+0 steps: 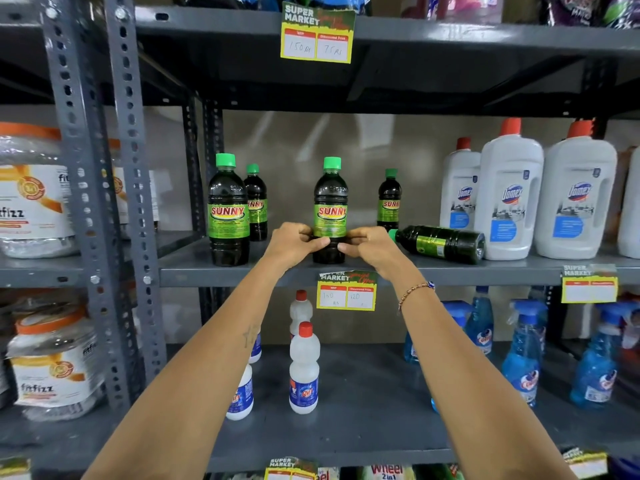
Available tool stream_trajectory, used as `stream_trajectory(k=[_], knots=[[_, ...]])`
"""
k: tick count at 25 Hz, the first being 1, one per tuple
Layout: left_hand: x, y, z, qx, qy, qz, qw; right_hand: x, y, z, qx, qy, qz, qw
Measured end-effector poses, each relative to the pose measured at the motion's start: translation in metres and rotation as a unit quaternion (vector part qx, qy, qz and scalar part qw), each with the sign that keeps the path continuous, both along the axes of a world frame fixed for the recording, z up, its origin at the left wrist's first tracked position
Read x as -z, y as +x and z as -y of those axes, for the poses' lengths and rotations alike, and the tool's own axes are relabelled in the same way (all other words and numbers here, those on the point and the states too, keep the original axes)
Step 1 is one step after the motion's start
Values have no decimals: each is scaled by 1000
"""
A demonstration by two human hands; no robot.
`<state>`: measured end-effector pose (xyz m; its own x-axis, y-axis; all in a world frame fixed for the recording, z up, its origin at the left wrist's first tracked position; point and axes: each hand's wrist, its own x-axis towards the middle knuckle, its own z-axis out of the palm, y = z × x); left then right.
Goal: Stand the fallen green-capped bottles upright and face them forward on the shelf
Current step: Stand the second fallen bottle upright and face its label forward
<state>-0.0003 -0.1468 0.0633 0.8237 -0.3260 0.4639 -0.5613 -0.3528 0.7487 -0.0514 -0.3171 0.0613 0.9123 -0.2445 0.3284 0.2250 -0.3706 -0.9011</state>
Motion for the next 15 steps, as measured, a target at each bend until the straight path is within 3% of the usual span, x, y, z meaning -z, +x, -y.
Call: stream_trajectory(k=[10, 12, 15], knots=[[9, -23, -7, -7, 4, -1, 1000, 7, -26, -4, -16, 26, 11, 999], [15, -31, -7, -58, -28, 43, 997, 7, -30, -1, -2, 33, 17, 999], [27, -53, 0, -113, -75, 202, 970, 4, -38, 7, 49, 31, 37, 998]])
